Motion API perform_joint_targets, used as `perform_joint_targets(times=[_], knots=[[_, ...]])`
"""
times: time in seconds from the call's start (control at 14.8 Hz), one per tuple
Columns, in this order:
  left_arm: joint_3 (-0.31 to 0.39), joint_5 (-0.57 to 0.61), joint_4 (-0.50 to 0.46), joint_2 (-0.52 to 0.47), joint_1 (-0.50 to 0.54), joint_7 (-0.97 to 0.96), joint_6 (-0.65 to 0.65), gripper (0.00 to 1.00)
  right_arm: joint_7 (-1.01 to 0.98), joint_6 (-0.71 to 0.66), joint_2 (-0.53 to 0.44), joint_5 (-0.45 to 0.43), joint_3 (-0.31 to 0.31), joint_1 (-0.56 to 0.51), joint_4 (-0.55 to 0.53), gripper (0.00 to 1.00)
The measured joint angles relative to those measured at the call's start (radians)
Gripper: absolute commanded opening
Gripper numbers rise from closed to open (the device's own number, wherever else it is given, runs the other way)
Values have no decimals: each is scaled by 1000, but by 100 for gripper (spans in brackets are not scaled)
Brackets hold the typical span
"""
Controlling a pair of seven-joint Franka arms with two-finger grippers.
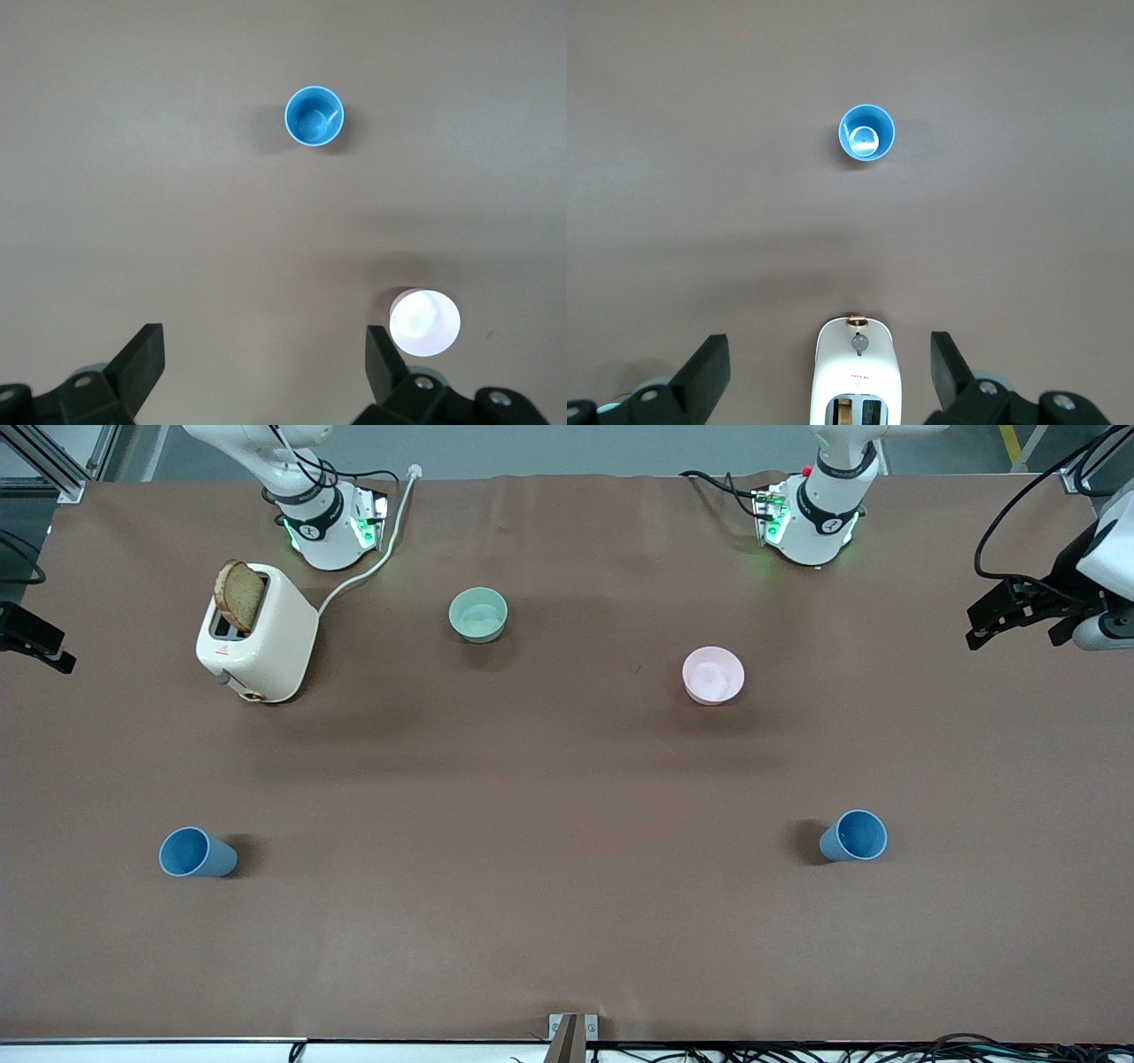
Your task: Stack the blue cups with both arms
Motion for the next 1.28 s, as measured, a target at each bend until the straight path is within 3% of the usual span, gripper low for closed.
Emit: perform_joint_targets(times=[0.41,0.95,1.28], knots=[[2,0,74,102,8,19,-8,100,0,0,2,0,-1,0,-1,100],[5,0,43,470,80,127,392,100,-3,49,17,0,-7,-15,-34,99],[2,0,-12,601,79,128,567,100,-6,194,135,0,-9,-60,-76,99]])
